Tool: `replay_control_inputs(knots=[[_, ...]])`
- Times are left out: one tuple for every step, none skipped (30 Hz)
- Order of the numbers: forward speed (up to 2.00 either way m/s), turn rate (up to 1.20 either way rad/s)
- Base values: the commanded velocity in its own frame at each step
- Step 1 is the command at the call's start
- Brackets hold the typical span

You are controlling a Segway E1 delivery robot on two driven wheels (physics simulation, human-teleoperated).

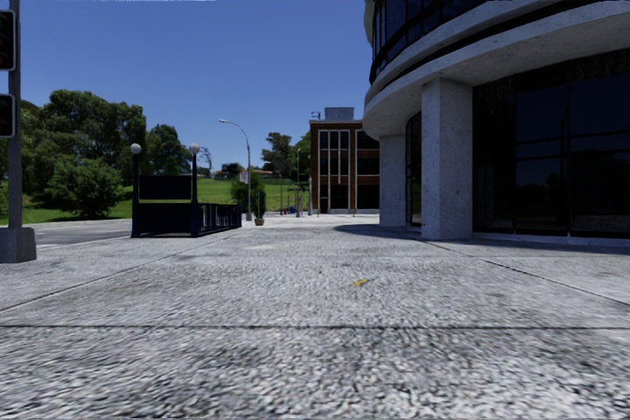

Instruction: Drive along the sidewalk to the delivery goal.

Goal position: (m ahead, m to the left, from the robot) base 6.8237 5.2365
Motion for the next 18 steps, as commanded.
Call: replay_control_inputs(knots=[[1.47, 0.36], [1.47, 0.37], [1.47, 0.37], [1.47, 0.38], [1.47, 0.42], [1.47, 0.45], [1.47, 0.46], [1.47, 0.49], [1.47, 0.49], [1.47, 0.51], [1.47, 0.51], [1.47, 0.51], [1.47, 0.51], [1.47, 0.51], [1.47, 0.51], [1.47, 0.54], [1.47, 0.57], [1.47, 0.58]])
